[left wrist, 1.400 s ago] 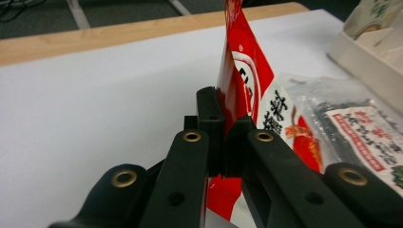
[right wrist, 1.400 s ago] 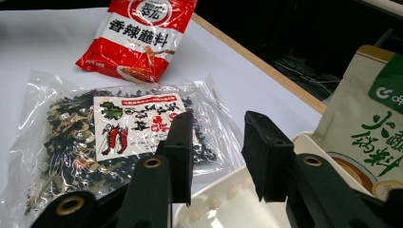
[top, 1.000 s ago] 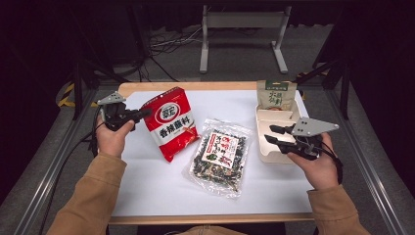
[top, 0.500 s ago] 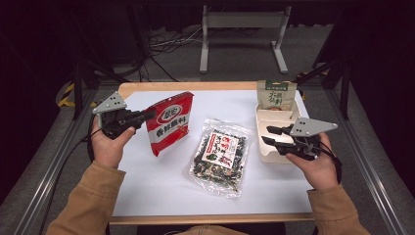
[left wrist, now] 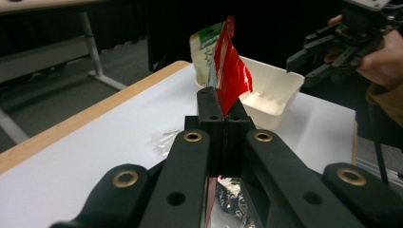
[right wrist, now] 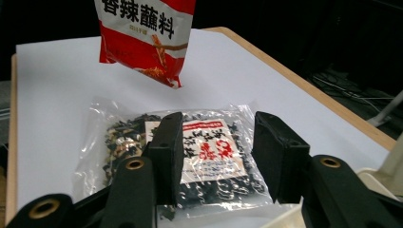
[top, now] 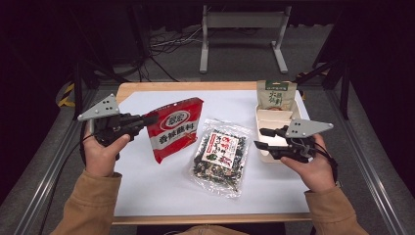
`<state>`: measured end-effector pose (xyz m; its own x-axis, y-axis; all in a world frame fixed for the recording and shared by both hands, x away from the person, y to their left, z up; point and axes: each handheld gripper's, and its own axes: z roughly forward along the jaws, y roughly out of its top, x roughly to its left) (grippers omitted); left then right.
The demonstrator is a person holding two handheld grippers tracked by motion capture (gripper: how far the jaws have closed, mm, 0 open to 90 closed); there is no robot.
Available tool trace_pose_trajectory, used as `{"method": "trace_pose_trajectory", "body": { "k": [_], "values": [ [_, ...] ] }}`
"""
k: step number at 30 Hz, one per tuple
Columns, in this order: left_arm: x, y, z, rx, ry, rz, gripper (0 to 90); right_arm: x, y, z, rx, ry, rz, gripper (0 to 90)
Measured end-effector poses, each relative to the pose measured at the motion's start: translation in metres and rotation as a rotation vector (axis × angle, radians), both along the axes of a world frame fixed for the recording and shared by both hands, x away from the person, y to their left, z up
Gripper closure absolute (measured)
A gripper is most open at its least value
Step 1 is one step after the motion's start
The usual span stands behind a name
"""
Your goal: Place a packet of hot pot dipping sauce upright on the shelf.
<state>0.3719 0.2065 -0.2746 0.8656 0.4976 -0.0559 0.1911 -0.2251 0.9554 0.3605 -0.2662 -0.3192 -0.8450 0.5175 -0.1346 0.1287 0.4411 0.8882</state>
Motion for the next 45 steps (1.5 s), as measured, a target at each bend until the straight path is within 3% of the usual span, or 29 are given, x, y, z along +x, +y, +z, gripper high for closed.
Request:
{"method": "trace_pose_trajectory", "body": {
  "k": [4, 18, 31, 39, 45],
  "values": [
    [-0.005, -0.002, 0.003, 0.003, 0.003, -0.041, 90.0, -0.002, 0.008, 0.001, 0.026, 0.019, 0.025, 52.5],
    [-0.023, -0.021, 0.011, -0.008, -0.035, -0.177, 90.0, -0.005, 0.05, -0.006, 0.044, 0.101, 0.134, 46.7],
    [-0.032, -0.046, 0.009, -0.005, -0.02, -0.282, 90.0, -0.005, 0.084, -0.012, 0.027, 0.114, 0.212, 46.2],
    [-0.035, -0.054, 0.007, -0.006, -0.03, -0.308, 90.0, -0.003, 0.096, -0.018, 0.057, 0.143, 0.298, 51.4],
    [-0.034, -0.058, 0.003, -0.004, -0.023, -0.3, 90.0, -0.001, 0.098, -0.021, 0.058, 0.116, 0.358, 65.4]
  ]
}}
